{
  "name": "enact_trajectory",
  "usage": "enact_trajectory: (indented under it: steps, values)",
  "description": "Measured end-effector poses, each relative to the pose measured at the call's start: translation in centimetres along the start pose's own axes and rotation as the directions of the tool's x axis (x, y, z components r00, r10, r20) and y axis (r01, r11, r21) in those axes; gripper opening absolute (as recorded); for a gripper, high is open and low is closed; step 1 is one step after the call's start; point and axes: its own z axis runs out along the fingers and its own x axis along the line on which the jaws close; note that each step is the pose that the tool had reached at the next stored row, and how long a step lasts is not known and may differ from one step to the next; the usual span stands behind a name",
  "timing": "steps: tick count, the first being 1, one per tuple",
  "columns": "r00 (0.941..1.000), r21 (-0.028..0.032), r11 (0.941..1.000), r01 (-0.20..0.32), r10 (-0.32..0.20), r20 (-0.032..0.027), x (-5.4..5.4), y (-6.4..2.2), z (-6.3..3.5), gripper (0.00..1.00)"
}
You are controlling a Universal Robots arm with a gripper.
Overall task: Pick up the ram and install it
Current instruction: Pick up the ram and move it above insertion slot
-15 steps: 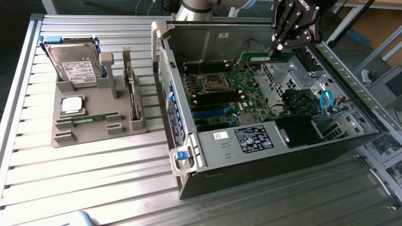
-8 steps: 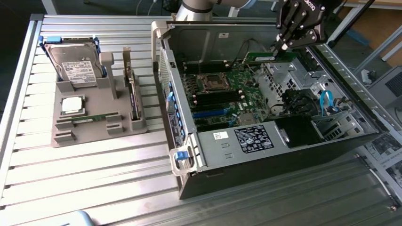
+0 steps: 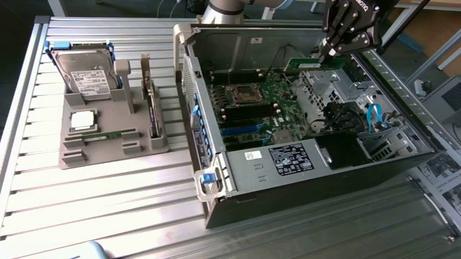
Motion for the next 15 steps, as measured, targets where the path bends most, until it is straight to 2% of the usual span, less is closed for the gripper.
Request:
enact_trajectory:
  steps: [9, 15]
  values:
    - [1.0000, 0.0000, 1.0000, 0.000, 0.000, -0.0009, -0.7, -1.32, -0.03, 0.12]
    - [1.0000, 0.0000, 1.0000, 0.000, 0.000, -0.0011, -1.0, -1.60, -0.02, 0.12]
